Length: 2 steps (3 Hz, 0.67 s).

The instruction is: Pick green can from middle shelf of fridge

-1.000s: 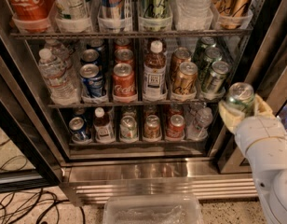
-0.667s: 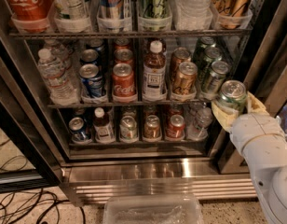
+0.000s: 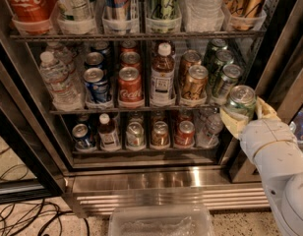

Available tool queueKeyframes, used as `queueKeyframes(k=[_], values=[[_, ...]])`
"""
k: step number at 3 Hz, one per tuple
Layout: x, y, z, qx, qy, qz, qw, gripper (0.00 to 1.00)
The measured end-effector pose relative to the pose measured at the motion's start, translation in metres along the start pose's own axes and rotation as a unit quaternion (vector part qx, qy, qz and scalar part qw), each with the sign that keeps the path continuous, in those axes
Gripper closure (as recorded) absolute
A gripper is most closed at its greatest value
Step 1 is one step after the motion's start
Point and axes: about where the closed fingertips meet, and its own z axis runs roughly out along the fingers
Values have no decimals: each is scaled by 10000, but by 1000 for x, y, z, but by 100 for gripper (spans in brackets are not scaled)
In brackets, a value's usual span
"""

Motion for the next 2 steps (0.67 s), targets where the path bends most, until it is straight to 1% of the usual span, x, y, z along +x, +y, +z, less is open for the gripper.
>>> queueKeyframes(k=[1,2], values=[[-3,18,-5,-404,41,-27,9992,100],[-9,31,-23,-881,285,-61,9957,100]])
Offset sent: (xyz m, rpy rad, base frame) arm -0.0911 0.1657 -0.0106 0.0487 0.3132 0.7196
